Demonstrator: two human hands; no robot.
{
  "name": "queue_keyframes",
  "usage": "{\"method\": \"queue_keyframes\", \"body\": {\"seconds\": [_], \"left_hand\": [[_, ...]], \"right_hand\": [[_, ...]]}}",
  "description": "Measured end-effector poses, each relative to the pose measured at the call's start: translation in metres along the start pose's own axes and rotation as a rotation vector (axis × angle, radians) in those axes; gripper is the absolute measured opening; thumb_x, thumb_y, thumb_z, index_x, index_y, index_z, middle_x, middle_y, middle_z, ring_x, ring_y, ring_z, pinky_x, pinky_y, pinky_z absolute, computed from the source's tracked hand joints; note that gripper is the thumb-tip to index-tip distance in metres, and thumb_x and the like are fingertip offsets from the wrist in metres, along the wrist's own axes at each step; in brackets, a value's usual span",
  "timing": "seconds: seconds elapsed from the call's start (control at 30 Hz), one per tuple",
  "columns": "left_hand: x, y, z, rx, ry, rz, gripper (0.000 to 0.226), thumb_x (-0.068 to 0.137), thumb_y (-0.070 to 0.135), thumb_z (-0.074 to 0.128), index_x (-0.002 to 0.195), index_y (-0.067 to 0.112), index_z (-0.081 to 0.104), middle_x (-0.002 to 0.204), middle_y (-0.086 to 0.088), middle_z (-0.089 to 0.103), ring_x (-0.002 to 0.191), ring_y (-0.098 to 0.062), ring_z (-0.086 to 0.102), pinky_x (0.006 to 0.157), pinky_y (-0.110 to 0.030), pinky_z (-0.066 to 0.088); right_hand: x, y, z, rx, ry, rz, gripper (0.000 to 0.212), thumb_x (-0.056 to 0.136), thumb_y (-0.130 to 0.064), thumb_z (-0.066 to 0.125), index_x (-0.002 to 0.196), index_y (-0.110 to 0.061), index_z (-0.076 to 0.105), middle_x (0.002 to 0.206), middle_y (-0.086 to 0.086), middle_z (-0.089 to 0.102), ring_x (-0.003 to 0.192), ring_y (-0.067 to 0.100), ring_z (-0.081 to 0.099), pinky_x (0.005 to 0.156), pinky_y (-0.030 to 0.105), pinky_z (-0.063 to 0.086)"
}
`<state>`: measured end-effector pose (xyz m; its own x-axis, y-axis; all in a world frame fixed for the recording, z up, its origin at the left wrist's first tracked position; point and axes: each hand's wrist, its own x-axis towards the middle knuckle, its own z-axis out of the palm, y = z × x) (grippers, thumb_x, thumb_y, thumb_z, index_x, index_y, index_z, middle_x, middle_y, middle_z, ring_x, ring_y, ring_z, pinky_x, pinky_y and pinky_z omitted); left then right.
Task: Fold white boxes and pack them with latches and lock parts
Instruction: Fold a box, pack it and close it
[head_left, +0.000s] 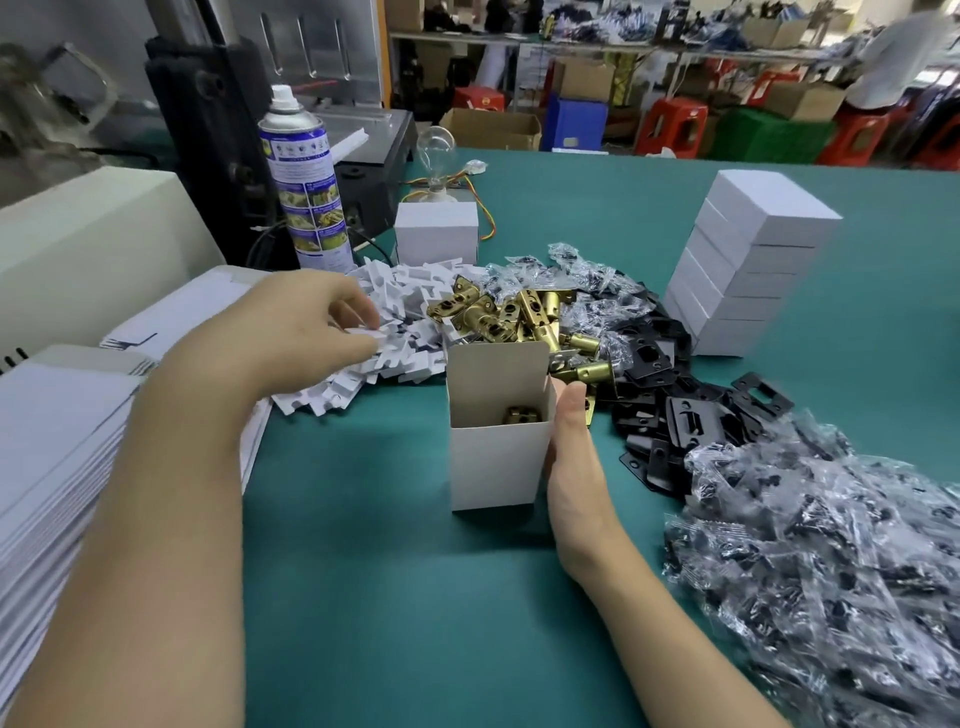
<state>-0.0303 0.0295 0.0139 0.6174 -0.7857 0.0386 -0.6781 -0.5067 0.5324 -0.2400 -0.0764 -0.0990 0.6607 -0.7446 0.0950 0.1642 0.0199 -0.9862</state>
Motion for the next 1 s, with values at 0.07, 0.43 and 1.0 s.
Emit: {"method": "queue_keyframes", "body": {"seconds": [0.07,0.43,1.0], "left_hand": [[-0.003,0.014,-0.006,-0.038,-0.019,0.063,0.013,0.093,0.026,0.072,0.091,0.039,0.073,0.093,0.014,0.069,0.073,-0.002,0.066,0.06,-0.027,0.048],[-0.026,0.047,-0.021,-0.423,0.001,0.343,0.016,0.097,0.032,0.068,0.091,0.029,0.083,0.081,0.0,0.08,0.062,-0.013,0.071,0.065,-0.025,0.06],[-0.054,0.098,-0.004,0.169,0.056,0.429,0.008,0.086,0.039,0.079,0.082,0.037,0.072,0.071,0.02,0.066,0.075,0.002,0.06,0.072,-0.032,0.052]], "right_hand": [[-0.001,0.001,0.0,0.005,-0.01,0.003,0.074,0.088,-0.088,0.033,0.128,-0.035,0.064,0.127,0.005,0.07,0.121,0.032,0.065,0.106,0.061,0.048],[-0.001,0.001,-0.002,0.01,-0.003,0.009,0.077,0.086,-0.09,0.035,0.128,-0.031,0.062,0.125,0.002,0.07,0.115,0.026,0.067,0.094,0.044,0.059],[0.002,-0.004,-0.003,-0.044,0.003,-0.026,0.08,0.087,-0.089,0.031,0.126,-0.027,0.064,0.126,0.003,0.069,0.118,0.025,0.065,0.093,0.035,0.055]]}}
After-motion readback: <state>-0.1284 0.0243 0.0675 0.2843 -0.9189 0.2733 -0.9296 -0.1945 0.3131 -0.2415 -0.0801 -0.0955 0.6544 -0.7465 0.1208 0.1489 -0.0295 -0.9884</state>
